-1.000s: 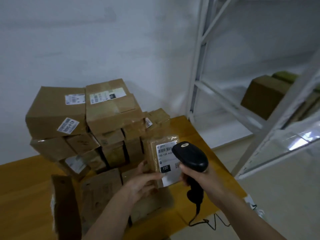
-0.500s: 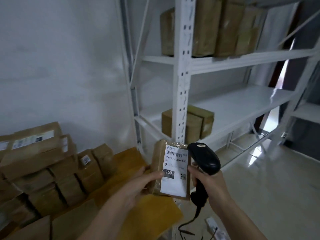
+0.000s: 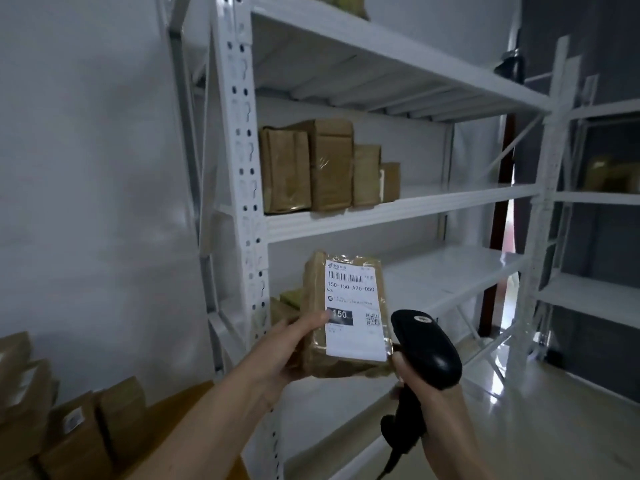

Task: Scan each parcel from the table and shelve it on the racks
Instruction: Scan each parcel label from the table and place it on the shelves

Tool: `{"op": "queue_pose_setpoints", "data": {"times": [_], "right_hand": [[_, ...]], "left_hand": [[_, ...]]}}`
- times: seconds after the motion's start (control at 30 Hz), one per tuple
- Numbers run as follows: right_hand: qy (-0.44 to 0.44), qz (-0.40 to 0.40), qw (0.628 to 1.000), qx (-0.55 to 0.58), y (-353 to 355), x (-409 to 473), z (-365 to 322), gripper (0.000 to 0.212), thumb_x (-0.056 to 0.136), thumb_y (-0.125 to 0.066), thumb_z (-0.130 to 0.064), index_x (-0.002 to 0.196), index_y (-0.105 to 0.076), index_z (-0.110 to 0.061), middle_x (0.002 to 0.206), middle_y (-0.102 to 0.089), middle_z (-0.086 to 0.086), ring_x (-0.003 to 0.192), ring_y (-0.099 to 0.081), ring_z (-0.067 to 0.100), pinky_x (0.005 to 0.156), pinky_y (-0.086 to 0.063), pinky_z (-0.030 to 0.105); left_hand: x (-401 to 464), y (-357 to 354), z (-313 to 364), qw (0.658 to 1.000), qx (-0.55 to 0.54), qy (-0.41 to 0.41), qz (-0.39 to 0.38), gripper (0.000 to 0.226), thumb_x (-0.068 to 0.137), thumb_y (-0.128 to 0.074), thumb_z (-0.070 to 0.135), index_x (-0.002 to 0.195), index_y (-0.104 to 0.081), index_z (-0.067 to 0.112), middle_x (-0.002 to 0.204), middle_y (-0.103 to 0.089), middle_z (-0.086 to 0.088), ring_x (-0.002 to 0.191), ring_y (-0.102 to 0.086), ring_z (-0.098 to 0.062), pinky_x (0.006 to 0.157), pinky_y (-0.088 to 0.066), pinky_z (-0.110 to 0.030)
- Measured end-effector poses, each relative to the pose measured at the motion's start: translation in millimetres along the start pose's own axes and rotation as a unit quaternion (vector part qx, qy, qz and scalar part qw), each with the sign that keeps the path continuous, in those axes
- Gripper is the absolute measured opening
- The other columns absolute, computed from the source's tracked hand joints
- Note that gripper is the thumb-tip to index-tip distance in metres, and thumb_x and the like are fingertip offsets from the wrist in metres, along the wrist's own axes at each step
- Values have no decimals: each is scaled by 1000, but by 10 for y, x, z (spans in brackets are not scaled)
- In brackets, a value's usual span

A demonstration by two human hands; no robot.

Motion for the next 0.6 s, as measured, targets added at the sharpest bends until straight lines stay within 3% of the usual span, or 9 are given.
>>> {"op": "queue_pose_setpoints", "data": {"times": [0.1, 0.17, 0.33, 0.47, 0.53, 0.6], "right_hand": [[35, -12, 998, 42, 124, 193, -216, 62, 61, -79, -26, 120, -65, -21, 109, -74, 1, 101, -69, 21, 92, -51, 45], [44, -1, 997, 59, 200, 331, -344, 70, 59, -80, -27, 127, -61, -22, 116, -71, 1, 110, -65, 22, 99, -47, 47], [64, 20, 995, 70, 318, 696, -634, 67, 57, -80, -33, 121, -64, -26, 115, -72, -2, 112, -65, 22, 97, -49, 53], [98, 10, 992, 83, 331, 1104, -969, 46, 67, -77, -25, 112, -69, -20, 110, -73, 7, 103, -69, 24, 87, -55, 53], [118, 17, 990, 78, 330, 1268, -1147, 33, 69, -75, -22, 102, -73, -23, 106, -74, 8, 100, -71, 25, 85, -55, 51], [139, 29, 987, 72, 319, 1463, -1316, 34, 69, -75, -22, 102, -71, -23, 103, -75, 7, 98, -71, 24, 82, -56, 48]], "left_hand": [[218, -318, 218, 1000, -19, 2, -12, 71, 53, -87, 46, 117, -68, 18, 107, -74, -7, 100, -70, -25, 78, -53, -34], [383, -485, 354, 1000, -20, -7, 6, 84, 53, -89, 46, 127, -58, 21, 112, -72, -8, 106, -66, -29, 80, -56, -41], [765, -816, 619, 1000, -11, -27, -3, 81, 58, -85, 50, 128, -54, 26, 118, -67, -10, 108, -63, -30, 82, -57, -55], [1056, -1008, 878, 997, 14, -60, -37, 75, 59, -75, 63, 122, -54, 28, 107, -73, -5, 101, -67, -26, 75, -60, -44], [1168, -1101, 1027, 993, 48, -87, -70, 66, 67, -68, 66, 122, -58, 30, 99, -76, 2, 101, -68, -22, 81, -59, -42], [1322, -1183, 1183, 983, 101, -125, -90, 66, 73, -63, 68, 127, -58, 31, 109, -73, 6, 108, -65, -18, 95, -53, -43]]}}
Point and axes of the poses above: each hand's wrist, its own x-axis towards the middle knuckle, its own y-axis out of the back of the hand, z = x × y, the point moved 2 cm from there along x, towards the middle knuckle
